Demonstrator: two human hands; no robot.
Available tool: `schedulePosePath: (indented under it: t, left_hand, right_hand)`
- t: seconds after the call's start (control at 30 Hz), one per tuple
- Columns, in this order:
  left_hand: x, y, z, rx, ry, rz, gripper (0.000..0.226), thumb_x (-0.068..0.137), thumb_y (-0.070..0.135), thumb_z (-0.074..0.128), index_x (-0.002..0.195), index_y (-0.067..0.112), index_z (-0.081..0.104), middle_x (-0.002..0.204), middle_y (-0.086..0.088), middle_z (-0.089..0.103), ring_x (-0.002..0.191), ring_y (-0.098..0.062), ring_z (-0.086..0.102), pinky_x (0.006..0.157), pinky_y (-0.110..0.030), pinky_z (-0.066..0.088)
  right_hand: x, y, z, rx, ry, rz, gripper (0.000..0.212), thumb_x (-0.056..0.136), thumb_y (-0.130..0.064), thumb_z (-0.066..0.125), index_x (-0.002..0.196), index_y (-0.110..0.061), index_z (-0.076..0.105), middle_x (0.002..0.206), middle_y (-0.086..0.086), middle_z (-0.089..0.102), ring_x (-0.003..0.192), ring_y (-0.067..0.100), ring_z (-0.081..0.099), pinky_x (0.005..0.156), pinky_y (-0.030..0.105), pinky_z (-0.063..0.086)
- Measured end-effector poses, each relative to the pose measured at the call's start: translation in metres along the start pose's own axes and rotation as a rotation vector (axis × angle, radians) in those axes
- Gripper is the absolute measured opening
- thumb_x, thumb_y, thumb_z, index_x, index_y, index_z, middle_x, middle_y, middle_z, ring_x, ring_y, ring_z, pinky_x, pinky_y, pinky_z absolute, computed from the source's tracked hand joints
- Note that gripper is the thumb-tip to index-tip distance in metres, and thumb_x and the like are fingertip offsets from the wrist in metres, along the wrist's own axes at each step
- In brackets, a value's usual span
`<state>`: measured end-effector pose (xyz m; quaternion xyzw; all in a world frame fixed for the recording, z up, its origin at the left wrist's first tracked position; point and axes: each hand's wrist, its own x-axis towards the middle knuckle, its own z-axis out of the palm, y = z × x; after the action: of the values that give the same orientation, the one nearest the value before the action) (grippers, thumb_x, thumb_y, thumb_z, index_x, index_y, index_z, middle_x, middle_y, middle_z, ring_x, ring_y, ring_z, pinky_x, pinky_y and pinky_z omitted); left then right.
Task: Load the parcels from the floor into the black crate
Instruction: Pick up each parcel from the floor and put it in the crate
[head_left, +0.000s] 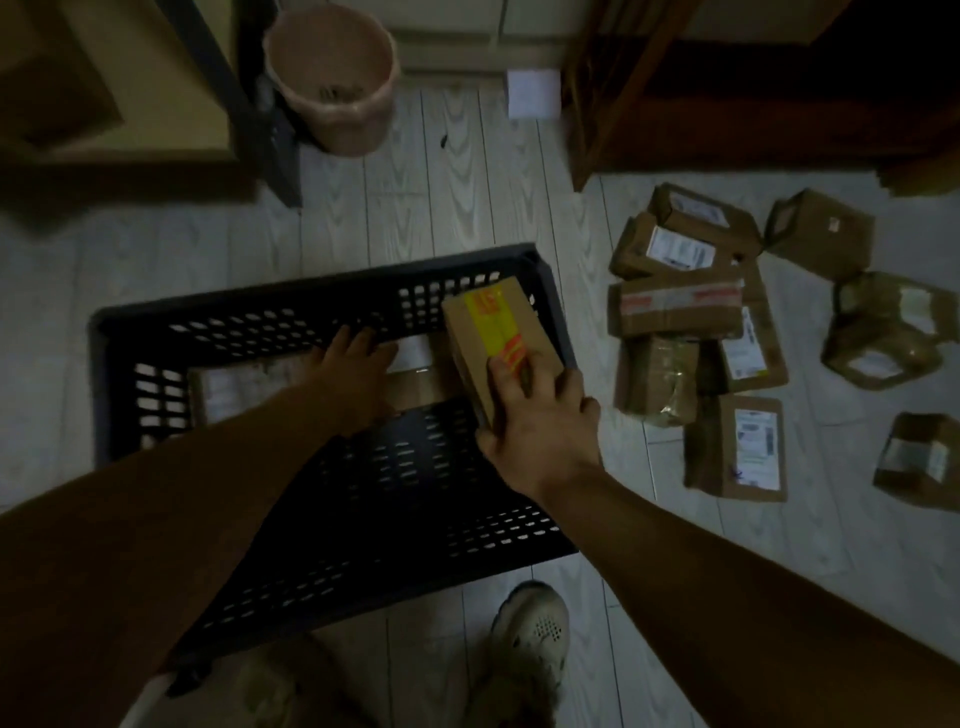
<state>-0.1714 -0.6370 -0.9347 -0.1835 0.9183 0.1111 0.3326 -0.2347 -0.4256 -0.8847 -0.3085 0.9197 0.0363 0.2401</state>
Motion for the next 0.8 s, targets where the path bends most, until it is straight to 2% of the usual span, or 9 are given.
schedulePosePath:
  t: [0.17, 0.3, 0.4, 0.6, 0.8]
  left_hand:
    - [0.053, -0.006, 0.065, 0.009, 0.068, 0.000, 0.079, 0.086, 0.044, 0.055, 0.148, 0.032, 0.006, 0.157, -0.005, -0.008, 0.143, -0.031, -0.008, 0.114, -0.052, 0.007]
    - [0.079, -0.003, 0.096, 0.058, 0.103, 0.046, 0.093, 0.081, 0.047, 0.062, 0.146, 0.039, -0.004, 0.156, -0.006, -0.014, 0.143, -0.031, -0.009, 0.113, -0.053, 0.008]
    - [0.091, -0.005, 0.107, 0.086, 0.055, 0.032, 0.098, 0.079, 0.053, 0.062, 0.144, 0.042, -0.011, 0.155, -0.006, -0.022, 0.142, -0.033, -0.014, 0.113, -0.056, 0.007]
    - [0.103, -0.023, 0.122, 0.114, -0.015, 0.011, 0.103, 0.074, 0.062, 0.061, 0.143, 0.041, -0.013, 0.153, -0.009, -0.022, 0.139, -0.040, -0.017, 0.110, -0.061, 0.008]
    - [0.117, -0.029, 0.123, 0.093, -0.037, 0.001, 0.094, 0.083, 0.052, 0.058, 0.142, 0.046, -0.015, 0.151, -0.008, -0.030, 0.139, -0.040, -0.020, 0.111, -0.059, 0.008]
  right_hand:
    - [0.023, -0.008, 0.056, 0.043, 0.025, 0.097, 0.081, 0.086, -0.060, 0.048, 0.147, -0.034, 0.001, 0.150, 0.005, -0.004, 0.134, 0.045, 0.004, 0.103, 0.061, 0.019]
    - [0.038, -0.013, 0.081, 0.044, 0.021, 0.129, 0.080, 0.086, -0.060, 0.046, 0.147, -0.035, 0.000, 0.146, 0.004, -0.011, 0.134, 0.046, -0.001, 0.104, 0.062, 0.016]
    - [0.047, -0.010, 0.093, 0.064, 0.024, 0.141, 0.079, 0.087, -0.060, 0.047, 0.146, -0.036, 0.001, 0.146, 0.001, -0.011, 0.134, 0.045, 0.000, 0.105, 0.061, 0.015]
    - [0.064, -0.011, 0.109, 0.077, -0.019, 0.163, 0.079, 0.088, -0.059, 0.045, 0.146, -0.036, -0.003, 0.149, 0.002, -0.010, 0.136, 0.046, -0.004, 0.106, 0.062, 0.013]
    - [0.083, -0.009, 0.116, 0.053, -0.043, 0.140, 0.077, 0.090, -0.058, 0.042, 0.147, -0.034, -0.003, 0.152, 0.006, -0.010, 0.137, 0.047, -0.007, 0.108, 0.061, 0.007]
